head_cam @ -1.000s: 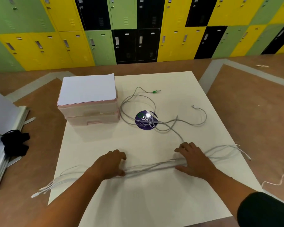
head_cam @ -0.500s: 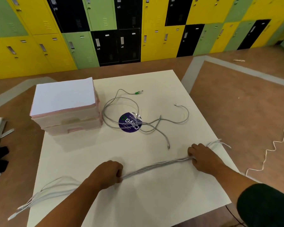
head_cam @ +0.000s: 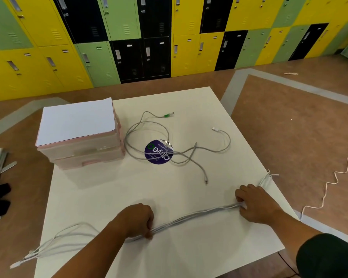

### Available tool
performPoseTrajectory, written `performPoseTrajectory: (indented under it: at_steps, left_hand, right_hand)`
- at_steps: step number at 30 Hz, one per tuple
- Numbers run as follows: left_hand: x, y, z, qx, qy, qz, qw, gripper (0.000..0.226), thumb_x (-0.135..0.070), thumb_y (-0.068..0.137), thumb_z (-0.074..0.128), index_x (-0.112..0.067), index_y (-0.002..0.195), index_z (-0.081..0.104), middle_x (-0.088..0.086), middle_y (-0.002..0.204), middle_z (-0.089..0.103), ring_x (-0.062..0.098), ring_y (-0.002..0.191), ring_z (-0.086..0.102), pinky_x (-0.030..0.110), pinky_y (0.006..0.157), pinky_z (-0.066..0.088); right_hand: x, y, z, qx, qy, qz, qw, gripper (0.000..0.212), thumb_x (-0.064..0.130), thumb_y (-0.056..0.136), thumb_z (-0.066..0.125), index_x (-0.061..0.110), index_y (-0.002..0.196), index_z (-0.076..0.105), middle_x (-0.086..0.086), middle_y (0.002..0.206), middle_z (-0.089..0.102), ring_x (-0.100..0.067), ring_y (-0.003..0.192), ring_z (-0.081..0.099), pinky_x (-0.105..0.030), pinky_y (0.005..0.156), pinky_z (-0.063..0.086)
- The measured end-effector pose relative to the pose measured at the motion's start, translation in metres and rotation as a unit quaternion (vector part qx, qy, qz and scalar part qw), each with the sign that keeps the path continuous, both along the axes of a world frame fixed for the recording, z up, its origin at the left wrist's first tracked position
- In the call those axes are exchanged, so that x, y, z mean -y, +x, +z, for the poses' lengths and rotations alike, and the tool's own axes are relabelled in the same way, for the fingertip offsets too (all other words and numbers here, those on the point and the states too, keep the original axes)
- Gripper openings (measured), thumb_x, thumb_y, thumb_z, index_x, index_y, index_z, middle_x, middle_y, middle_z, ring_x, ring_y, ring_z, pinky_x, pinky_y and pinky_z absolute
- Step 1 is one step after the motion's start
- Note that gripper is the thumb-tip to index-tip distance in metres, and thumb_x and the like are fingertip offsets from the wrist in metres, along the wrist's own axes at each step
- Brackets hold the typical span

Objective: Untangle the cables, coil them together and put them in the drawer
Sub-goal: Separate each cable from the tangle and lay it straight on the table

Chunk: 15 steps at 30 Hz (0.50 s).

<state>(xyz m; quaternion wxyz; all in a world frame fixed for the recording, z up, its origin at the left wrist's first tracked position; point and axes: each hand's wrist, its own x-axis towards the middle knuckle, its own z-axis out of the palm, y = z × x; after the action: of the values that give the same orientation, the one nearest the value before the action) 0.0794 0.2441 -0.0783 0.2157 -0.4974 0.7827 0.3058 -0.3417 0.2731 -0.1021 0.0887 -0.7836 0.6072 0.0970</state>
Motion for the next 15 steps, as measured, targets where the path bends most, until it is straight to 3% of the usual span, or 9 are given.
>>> performPoseTrajectory:
  at_steps: [3, 7, 11, 13, 15]
  left_hand:
    - [0.005, 0.003, 0.002, -0.005, 0.001, 0.013, 1.000, 0.041, -0.057, 0.060, 0.083, -0.025, 0.067, 0.058, -0.013, 0.070, 0.059, 0.005, 0.068, 0.053, 0.018, 0.053, 0.033]
    - [0.016, 0.008, 0.005, -0.019, 0.006, 0.081, 0.997, 0.051, -0.076, 0.062, 0.073, -0.028, 0.063, 0.054, -0.014, 0.064, 0.058, 0.005, 0.064, 0.055, 0.023, 0.059, 0.039]
    - [0.036, 0.014, 0.000, -0.058, -0.052, 0.117, 0.990, 0.029, -0.054, 0.086, 0.065, -0.031, 0.073, 0.054, -0.013, 0.079, 0.058, 0.010, 0.076, 0.058, 0.022, 0.063, 0.038]
    - [0.046, 0.012, -0.003, -0.084, -0.081, 0.142, 0.983, 0.017, -0.046, 0.089, 0.065, -0.028, 0.090, 0.063, -0.010, 0.093, 0.060, 0.012, 0.085, 0.060, 0.024, 0.071, 0.045]
    - [0.058, 0.008, -0.004, -0.104, -0.101, 0.158, 0.977, 0.028, -0.043, 0.090, 0.065, -0.027, 0.113, 0.064, -0.007, 0.110, 0.058, 0.013, 0.097, 0.059, 0.026, 0.083, 0.047]
  right_hand:
    - [0.009, 0.002, 0.006, 0.000, 0.012, 0.000, 1.000, 0.019, 0.047, 0.075, 0.051, 0.034, 0.082, 0.039, 0.017, 0.081, 0.041, -0.010, 0.078, 0.039, -0.027, 0.069, 0.034]
    - [0.029, 0.016, 0.008, 0.038, -0.076, -0.005, 0.996, 0.025, 0.053, 0.081, 0.043, 0.029, 0.075, 0.048, 0.013, 0.074, 0.045, -0.014, 0.073, 0.043, -0.033, 0.068, 0.035]
    - [0.069, 0.051, 0.012, 0.097, -0.129, -0.005, 0.987, 0.024, 0.045, 0.085, 0.050, 0.024, 0.076, 0.054, 0.008, 0.073, 0.050, -0.018, 0.071, 0.050, -0.032, 0.063, 0.036]
    - [0.093, 0.075, 0.018, 0.118, -0.114, 0.000, 0.986, 0.015, 0.036, 0.089, 0.054, 0.022, 0.082, 0.057, 0.006, 0.080, 0.054, -0.020, 0.079, 0.054, -0.033, 0.066, 0.039]
    - [0.115, 0.102, 0.024, 0.139, -0.094, 0.004, 0.986, 0.011, 0.030, 0.090, 0.057, 0.020, 0.091, 0.061, 0.002, 0.090, 0.058, -0.023, 0.090, 0.056, -0.037, 0.074, 0.046]
